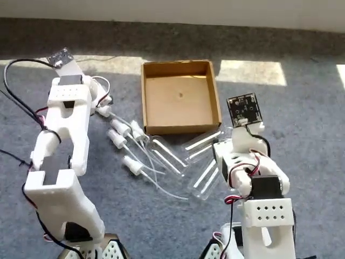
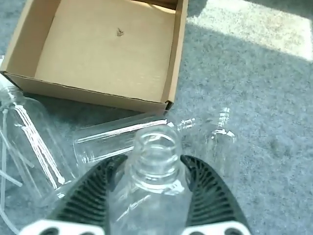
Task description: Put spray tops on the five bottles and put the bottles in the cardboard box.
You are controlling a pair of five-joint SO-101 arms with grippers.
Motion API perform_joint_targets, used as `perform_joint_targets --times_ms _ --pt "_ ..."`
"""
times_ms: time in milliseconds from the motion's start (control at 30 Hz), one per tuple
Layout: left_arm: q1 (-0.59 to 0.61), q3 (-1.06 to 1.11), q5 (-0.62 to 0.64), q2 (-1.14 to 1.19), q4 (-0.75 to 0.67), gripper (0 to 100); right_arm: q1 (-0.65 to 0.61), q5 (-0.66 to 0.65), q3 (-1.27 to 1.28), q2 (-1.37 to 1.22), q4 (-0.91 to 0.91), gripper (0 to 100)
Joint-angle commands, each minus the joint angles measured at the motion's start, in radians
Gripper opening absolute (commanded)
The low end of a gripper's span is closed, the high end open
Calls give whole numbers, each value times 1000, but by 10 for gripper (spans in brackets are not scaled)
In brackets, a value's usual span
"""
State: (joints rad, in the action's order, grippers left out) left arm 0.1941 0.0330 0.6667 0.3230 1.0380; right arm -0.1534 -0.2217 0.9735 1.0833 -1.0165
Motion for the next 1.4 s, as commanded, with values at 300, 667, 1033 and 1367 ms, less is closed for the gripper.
perform_joint_targets --times_ms 300,667,1033,1367 --pt "-12 -53 71 116 -83 213 -8 -11 -8 18 -5 6" --pt "-8 -189 69 191 -77 32 -8 -5 -8 18 -5 5" --pt "-12 -783 -80 189 281 4 -8 -6 -16 19 -5 5" --pt "-79 -1713 -404 163 750 4 -191 -11 -67 19 53 5"
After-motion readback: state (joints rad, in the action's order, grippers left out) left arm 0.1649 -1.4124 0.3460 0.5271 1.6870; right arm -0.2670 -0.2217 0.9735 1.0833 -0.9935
